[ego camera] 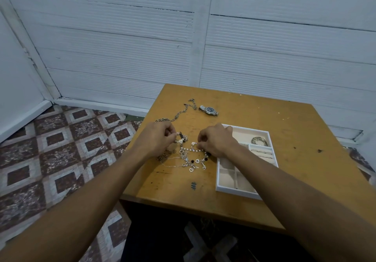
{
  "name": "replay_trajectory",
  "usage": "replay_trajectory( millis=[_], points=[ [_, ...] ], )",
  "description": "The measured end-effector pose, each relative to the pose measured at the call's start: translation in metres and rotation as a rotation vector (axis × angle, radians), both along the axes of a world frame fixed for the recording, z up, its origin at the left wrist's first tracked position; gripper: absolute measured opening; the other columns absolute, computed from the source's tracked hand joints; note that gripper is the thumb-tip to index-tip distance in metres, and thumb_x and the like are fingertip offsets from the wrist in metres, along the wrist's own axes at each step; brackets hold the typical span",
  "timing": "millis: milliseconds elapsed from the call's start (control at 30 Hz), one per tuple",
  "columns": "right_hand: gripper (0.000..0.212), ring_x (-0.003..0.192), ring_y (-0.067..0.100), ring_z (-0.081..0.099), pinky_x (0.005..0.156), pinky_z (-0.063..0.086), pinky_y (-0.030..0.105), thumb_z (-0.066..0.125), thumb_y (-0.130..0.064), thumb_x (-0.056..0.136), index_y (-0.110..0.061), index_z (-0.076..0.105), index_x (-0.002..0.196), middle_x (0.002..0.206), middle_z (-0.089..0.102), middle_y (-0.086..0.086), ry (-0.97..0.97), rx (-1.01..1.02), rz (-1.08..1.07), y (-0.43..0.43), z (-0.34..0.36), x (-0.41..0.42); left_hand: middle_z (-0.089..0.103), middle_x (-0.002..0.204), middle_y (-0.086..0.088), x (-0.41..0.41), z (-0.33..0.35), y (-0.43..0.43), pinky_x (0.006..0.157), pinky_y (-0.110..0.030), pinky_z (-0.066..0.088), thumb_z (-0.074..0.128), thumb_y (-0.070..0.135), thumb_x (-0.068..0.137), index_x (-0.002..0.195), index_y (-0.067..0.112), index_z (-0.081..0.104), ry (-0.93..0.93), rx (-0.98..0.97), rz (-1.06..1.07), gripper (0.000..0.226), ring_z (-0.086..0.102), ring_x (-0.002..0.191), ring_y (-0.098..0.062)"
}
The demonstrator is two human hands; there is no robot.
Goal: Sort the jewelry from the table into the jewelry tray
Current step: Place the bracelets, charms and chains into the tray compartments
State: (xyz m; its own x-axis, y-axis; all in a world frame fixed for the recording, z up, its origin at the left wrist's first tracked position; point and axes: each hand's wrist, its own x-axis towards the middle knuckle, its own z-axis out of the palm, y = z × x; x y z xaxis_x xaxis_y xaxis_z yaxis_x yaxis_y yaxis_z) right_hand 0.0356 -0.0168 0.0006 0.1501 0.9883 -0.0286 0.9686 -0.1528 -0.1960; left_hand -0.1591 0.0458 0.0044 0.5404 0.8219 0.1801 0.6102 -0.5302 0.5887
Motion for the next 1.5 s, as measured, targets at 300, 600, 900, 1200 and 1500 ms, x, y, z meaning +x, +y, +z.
replay_trajectory(
  millis=[300, 600, 900, 1200, 1500],
  points=[
    [0.019, 0.108, 0.022, 0.047, 0.087, 0.029, 0.042, 0.047, -0.023, 0.092, -0.023, 0.066, 0.093, 0.1, 0.067, 0.0, 0.003, -0.046, -0.04, 0.004, -0.001, -0.008, 0.064, 0.074, 0.006, 0.001, -0.002, 0.0, 0.066, -0.029, 0.053, 0.062, 0.023, 0.09, 0.085, 0.02, 0.066, 0.014, 0.001, -0.005, 0.007, 0.061, 0.071, -0.01],
    [0.013, 0.082, 0.015, 0.056, 0.073, 0.042, 0.029, 0.058, -0.019, 0.091, -0.023, 0.059, 0.08, 0.085, 0.062, -0.006, 0.373, 0.08, -0.011, -0.01, 0.018, 0.016, 0.065, 0.078, 0.005, 0.009, -0.001, -0.004, 0.059, -0.019, 0.045, 0.061, 0.025, 0.092, 0.089, 0.019, 0.067, 0.003, -0.022, -0.011, 0.009, 0.059, 0.072, -0.007],
    [0.011, 0.057, 0.007, 0.062, 0.054, 0.044, 0.019, 0.057, -0.008, 0.093, -0.012, 0.06, 0.084, 0.074, 0.062, 0.005, 0.572, 0.073, -0.036, -0.05, 0.038, 0.053, 0.066, 0.078, 0.005, 0.033, 0.0, -0.014, 0.061, -0.02, 0.044, 0.061, 0.022, 0.091, 0.089, 0.019, 0.067, -0.038, -0.032, -0.065, 0.008, 0.06, 0.073, -0.009],
    [0.016, 0.064, 0.016, 0.064, 0.058, 0.05, 0.018, 0.055, 0.003, 0.09, -0.011, 0.061, 0.085, 0.072, 0.063, 0.002, 0.444, 0.027, -0.129, -0.076, 0.037, 0.091, 0.062, 0.081, 0.007, 0.07, -0.003, -0.028, 0.057, -0.016, 0.039, 0.059, 0.023, 0.093, 0.09, 0.021, 0.065, 0.003, -0.07, -0.151, 0.007, 0.056, 0.073, -0.006],
    [0.021, 0.079, 0.022, 0.057, 0.071, 0.051, 0.035, 0.048, -0.003, 0.089, -0.011, 0.065, 0.095, 0.092, 0.067, 0.005, 0.118, 0.11, -0.068, -0.079, 0.022, 0.081, 0.063, 0.083, 0.007, 0.09, -0.002, -0.034, 0.062, -0.022, 0.046, 0.058, 0.026, 0.094, 0.091, 0.023, 0.064, 0.044, -0.071, -0.187, 0.008, 0.059, 0.076, -0.009]
  ],
)
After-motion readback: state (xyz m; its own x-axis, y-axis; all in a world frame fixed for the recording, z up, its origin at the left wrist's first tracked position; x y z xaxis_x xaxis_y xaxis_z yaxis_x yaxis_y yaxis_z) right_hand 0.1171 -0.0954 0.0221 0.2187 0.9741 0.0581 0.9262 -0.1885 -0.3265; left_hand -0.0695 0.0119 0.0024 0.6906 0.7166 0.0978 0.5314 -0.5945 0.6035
